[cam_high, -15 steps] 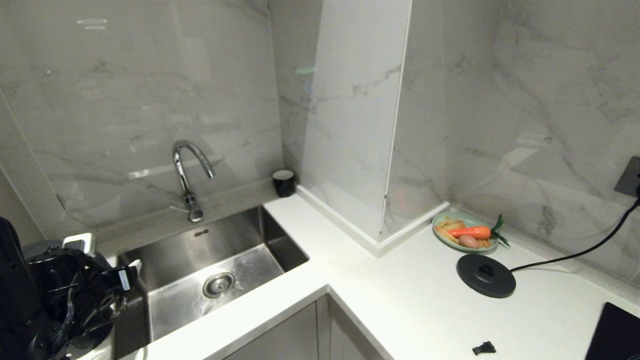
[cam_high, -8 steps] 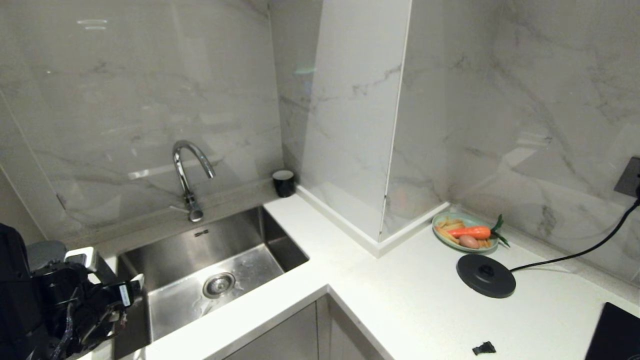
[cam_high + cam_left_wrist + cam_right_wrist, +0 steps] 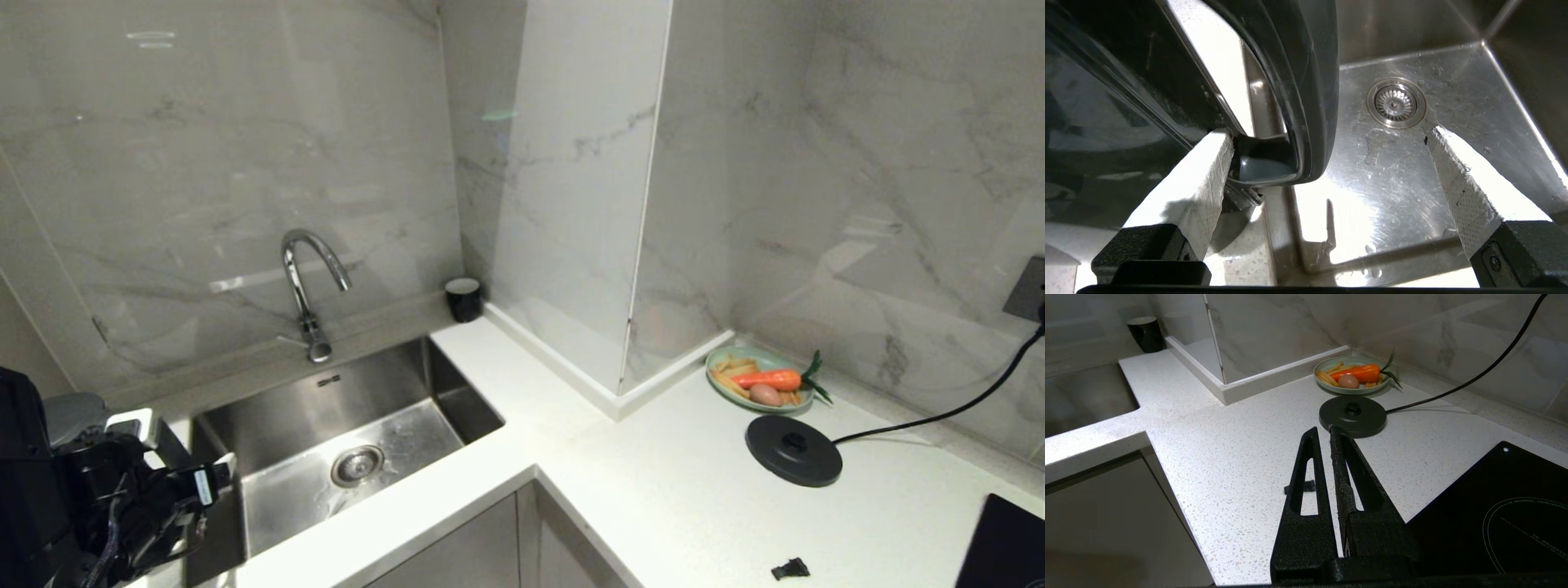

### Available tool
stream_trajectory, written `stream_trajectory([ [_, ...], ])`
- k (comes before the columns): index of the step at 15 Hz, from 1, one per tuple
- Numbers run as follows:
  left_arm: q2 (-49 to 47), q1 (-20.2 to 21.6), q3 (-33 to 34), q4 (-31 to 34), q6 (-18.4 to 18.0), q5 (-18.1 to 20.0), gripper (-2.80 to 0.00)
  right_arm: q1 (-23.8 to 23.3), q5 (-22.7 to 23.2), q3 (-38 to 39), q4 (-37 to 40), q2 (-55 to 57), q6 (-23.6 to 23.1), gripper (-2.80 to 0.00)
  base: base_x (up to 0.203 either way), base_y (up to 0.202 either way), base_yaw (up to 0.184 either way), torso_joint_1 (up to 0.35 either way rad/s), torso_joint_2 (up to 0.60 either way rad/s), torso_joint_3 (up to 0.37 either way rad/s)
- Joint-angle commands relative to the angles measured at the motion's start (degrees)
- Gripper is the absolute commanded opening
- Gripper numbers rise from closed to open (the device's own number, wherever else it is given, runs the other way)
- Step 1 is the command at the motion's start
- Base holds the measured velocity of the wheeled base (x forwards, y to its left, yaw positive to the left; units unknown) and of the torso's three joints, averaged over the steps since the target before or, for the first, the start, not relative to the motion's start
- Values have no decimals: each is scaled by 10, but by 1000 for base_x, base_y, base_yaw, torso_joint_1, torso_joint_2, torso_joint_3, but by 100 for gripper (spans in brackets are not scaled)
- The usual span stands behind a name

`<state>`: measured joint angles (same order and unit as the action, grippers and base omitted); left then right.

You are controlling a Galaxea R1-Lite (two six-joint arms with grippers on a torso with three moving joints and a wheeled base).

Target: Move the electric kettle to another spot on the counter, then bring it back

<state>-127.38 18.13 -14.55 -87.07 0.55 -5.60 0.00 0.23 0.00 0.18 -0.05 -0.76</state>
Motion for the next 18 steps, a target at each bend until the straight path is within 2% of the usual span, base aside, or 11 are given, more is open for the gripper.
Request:
stream_trajectory([
  [1,12,0,2,-6,1,0,0,0,0,0,0,0,0,-280,0,0,0,0,0,0],
  [14,70,-2,46,-6,7,0,0,0,0,0,0,0,0,-280,0,0,0,0,0,0],
  [18,108,-3,86,-6,6,34,0,0,0,0,0,0,0,-280,0,0,0,0,0,0],
])
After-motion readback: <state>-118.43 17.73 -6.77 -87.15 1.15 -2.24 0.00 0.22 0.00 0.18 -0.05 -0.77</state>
